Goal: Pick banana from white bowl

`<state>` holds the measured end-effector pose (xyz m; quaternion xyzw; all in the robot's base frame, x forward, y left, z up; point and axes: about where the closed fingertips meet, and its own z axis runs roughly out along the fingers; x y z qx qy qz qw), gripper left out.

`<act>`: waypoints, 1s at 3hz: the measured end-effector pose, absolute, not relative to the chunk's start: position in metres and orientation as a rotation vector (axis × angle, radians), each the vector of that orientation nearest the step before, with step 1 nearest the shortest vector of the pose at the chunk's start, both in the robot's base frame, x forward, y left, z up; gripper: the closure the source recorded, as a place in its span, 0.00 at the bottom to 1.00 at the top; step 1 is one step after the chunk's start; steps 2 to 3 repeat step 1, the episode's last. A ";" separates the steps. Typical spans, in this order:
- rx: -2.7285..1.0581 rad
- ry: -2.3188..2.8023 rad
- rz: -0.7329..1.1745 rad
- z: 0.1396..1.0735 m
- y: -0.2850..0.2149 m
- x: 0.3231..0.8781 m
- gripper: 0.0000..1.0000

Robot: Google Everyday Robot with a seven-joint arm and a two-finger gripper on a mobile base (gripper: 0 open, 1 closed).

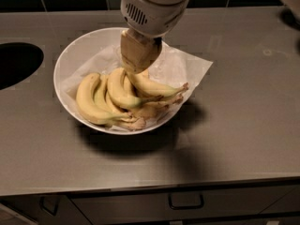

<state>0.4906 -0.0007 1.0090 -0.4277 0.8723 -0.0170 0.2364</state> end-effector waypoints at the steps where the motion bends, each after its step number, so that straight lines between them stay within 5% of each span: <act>1: -1.173 2.390 -0.047 1.010 -0.001 0.490 1.00; 3: -1.173 2.390 -0.047 1.010 -0.001 0.490 1.00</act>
Offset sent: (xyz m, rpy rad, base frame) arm 0.0000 0.0000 0.0000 0.0000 0.0000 0.0000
